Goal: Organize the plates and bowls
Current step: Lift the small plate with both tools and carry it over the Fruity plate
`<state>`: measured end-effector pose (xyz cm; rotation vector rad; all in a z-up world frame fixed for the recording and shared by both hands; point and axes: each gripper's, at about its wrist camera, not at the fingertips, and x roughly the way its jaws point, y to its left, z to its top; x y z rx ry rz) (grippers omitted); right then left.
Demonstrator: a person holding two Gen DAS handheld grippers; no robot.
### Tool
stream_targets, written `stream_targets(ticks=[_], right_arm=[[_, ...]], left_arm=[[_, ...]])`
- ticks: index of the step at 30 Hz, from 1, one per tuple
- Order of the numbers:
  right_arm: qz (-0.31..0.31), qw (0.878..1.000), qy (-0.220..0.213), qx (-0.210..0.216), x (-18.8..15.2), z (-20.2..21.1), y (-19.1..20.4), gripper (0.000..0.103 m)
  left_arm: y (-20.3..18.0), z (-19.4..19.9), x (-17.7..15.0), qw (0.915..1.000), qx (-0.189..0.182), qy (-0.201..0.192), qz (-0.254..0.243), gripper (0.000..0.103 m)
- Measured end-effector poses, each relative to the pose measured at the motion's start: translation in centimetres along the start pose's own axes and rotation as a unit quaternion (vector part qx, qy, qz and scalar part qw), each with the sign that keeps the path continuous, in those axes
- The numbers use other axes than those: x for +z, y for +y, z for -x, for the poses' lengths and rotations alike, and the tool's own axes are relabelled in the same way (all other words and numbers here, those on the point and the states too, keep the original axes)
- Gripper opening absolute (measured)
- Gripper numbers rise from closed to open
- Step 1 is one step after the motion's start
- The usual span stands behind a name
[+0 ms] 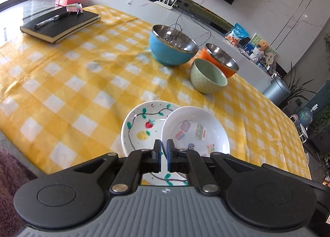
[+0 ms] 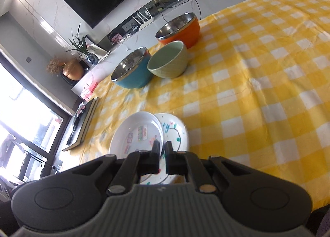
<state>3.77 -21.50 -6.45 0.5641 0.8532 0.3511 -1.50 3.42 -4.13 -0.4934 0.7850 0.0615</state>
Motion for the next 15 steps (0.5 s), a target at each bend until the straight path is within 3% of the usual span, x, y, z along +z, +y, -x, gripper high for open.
stream_targets(ticks=[15], right_arm=[[0.013,1.000,0.012,-0.013,-0.1,-2.3,0.2,0.002]], left_arm=[[0.8,-1.6,-0.5,0.9999,0.013,0.000,0.004,0.005]])
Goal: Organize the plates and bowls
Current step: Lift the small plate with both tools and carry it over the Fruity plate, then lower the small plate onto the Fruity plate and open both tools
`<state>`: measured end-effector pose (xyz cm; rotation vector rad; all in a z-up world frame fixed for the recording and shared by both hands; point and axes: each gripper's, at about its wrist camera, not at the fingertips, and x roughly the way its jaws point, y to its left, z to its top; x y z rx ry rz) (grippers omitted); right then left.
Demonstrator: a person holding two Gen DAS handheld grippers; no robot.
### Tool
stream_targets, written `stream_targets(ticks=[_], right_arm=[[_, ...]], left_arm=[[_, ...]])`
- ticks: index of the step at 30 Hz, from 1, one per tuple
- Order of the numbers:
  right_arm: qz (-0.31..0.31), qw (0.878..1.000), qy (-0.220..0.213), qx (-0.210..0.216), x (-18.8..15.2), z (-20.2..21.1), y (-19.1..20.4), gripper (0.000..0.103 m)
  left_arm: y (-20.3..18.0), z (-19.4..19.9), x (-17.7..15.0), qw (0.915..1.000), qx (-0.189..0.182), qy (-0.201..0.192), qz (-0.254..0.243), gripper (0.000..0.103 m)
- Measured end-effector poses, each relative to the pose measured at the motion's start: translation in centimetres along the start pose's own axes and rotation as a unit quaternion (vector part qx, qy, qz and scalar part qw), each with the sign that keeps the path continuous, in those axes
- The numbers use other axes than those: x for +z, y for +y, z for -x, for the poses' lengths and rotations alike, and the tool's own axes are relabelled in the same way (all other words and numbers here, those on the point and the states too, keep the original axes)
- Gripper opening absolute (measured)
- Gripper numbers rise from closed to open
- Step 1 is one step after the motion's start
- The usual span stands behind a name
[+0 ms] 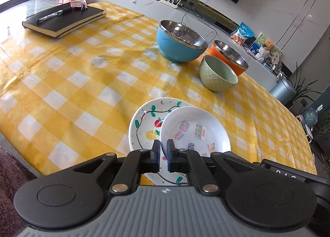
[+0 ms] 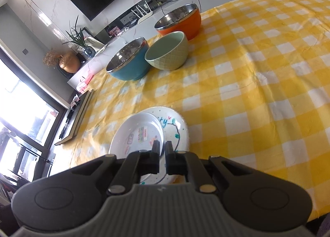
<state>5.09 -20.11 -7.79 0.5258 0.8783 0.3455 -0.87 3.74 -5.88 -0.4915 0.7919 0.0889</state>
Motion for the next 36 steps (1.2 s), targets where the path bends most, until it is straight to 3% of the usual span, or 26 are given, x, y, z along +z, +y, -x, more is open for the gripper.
stream_targets(ticks=[23,26,29,33,36], right_arm=[[0.019,1.000,0.013,-0.012,-0.3,-1.8,0.5,0.006],[0.018,1.000,0.012,-0.010,-0.3,-1.7,0.5,0.007],[0.018,1.000,0.008,-0.007,-0.2,-1.4,0.4,0.009],[0.023,1.000,-0.008,-0.011,0.0,-0.7,0.6,0.029],[0.027,0.999,-0.019,-0.015,0.2,-0.1,0.7,0.030]], left_arm=[[0.3,-1.0,0.2,1.0000,0.006,-0.002,-0.006,0.007],[0.4,-1.0,0.3,1.0000,0.005,-0.004,-0.005,0.014],[0.6,-0.7,0.4,0.9999,-0.001,-0.011,0.001,0.028],[0.8,0.0,0.5,0.9997,0.004,-0.023,0.007,0.039],[0.9,0.7,0.7,0.9994,0.006,-0.033,0.013,0.047]])
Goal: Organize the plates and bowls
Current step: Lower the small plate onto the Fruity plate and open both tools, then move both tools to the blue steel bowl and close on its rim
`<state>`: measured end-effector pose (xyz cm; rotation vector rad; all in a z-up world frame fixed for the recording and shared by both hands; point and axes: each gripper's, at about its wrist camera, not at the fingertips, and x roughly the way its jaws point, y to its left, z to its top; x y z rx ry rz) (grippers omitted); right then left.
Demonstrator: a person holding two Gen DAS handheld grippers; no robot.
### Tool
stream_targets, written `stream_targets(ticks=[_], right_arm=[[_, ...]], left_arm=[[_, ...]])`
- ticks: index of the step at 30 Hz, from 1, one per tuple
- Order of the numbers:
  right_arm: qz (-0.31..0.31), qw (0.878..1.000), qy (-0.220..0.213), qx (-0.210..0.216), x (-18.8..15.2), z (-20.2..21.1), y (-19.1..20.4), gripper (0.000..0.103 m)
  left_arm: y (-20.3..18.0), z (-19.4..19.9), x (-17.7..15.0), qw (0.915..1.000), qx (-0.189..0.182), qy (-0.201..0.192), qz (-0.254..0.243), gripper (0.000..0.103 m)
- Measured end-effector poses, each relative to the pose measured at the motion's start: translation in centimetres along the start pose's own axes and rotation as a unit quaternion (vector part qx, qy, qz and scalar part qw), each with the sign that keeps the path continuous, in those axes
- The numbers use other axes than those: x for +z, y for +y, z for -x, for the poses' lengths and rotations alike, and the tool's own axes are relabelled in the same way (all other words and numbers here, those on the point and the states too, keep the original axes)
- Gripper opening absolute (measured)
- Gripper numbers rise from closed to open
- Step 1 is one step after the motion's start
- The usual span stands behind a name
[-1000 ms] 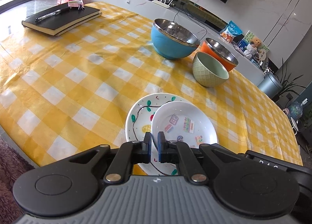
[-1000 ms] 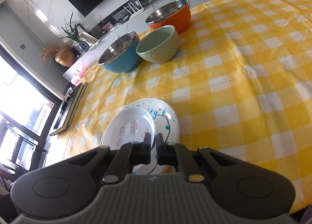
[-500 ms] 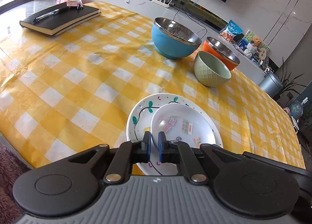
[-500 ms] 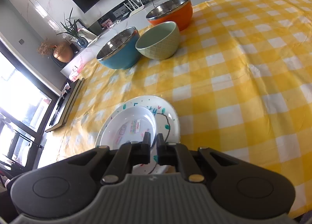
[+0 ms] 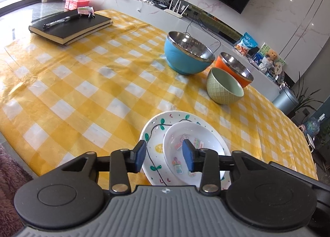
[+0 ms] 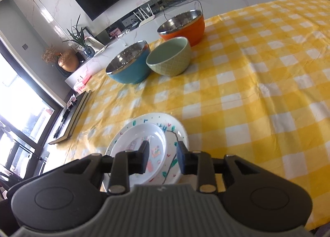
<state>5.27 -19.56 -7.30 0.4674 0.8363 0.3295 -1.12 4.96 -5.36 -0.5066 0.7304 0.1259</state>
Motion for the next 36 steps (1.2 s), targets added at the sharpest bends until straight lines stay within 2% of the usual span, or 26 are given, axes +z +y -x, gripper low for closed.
stream_targets(ticks=[5,10,18,24,31,36], right_arm=[[0.002,1.000,-0.021,-0.002,0.6,1.3,0.1,0.034],[-0.004,0.999,-0.048,-0.004,1.9,2.8,-0.1,0.039],[-0.004,0.996,-0.083,-0.013,4.1,3.9,-0.3,0.041],[0.007,0.996,-0.088,-0.017,6.3,2.6,0.5,0.041],[0.041,0.995,-0.090,-0.010,9.3,-0.6,2.5,0.041],[0.067,0.995,-0.073,-0.009,11.2,-4.3,3.8,0.041]], left_arm=[[-0.8,1.3,0.9,0.9999,-0.004,-0.010,-0.006,0.050],[-2.9,2.1,2.2,0.9989,-0.018,-0.015,-0.041,0.058],[-5.6,1.3,4.2,0.9965,-0.032,-0.021,-0.075,0.058],[-6.6,-0.4,6.5,0.9955,-0.035,-0.028,-0.083,0.058],[-6.5,-3.3,10.1,0.9949,-0.017,-0.037,-0.092,0.058],[-5.5,-5.9,12.9,0.9941,0.006,-0.036,-0.102,0.059]])
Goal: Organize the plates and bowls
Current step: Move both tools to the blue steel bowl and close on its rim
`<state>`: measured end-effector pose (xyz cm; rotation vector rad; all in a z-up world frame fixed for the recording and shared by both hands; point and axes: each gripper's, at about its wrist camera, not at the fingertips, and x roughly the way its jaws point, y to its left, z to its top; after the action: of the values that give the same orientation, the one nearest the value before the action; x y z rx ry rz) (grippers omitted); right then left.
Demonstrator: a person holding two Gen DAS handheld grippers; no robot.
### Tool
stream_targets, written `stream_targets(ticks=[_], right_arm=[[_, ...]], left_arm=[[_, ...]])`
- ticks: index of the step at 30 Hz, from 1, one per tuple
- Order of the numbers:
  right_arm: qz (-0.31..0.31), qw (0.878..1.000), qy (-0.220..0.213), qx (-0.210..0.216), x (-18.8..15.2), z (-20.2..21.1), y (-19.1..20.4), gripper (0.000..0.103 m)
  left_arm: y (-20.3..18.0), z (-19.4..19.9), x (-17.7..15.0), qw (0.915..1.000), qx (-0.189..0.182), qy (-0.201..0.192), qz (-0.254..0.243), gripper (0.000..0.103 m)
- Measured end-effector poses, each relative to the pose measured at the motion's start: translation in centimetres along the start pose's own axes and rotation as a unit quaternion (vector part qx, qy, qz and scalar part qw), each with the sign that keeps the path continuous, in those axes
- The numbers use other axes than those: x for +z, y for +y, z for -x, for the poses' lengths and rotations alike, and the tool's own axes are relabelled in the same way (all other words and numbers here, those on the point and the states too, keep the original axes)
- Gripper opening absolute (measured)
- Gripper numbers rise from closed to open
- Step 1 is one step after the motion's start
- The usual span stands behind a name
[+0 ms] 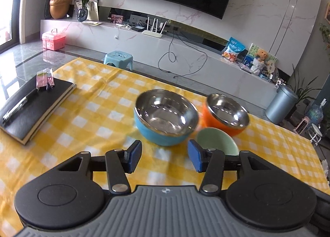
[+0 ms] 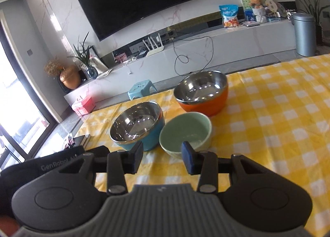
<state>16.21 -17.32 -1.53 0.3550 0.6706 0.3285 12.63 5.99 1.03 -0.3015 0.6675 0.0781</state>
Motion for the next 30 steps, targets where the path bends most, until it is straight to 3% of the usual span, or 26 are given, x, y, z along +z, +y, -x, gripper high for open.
stream_targets(ticks=[13,24,27,30], right_arm=[[0.049,0.998,0.038,-0.015,3.0,-10.6,1.4,0.041],[0.031,0.997,0.065,-0.022,3.9,-16.4,2.0,0.041],[0.033,0.997,0.064,-0.030,3.9,-17.0,2.2,0.037],[0.040,0.997,0.062,-0.039,3.9,-17.3,2.2,0.021]], left_arm=[[4.3,-7.2,4.9,0.9985,0.054,0.006,0.001,0.065],[5.2,-11.7,4.7,0.9978,0.050,0.042,0.003,0.064],[5.2,-12.1,4.5,0.9980,0.043,0.046,-0.003,0.055],[5.1,-12.3,4.4,0.9984,0.031,0.047,-0.007,0.038]])
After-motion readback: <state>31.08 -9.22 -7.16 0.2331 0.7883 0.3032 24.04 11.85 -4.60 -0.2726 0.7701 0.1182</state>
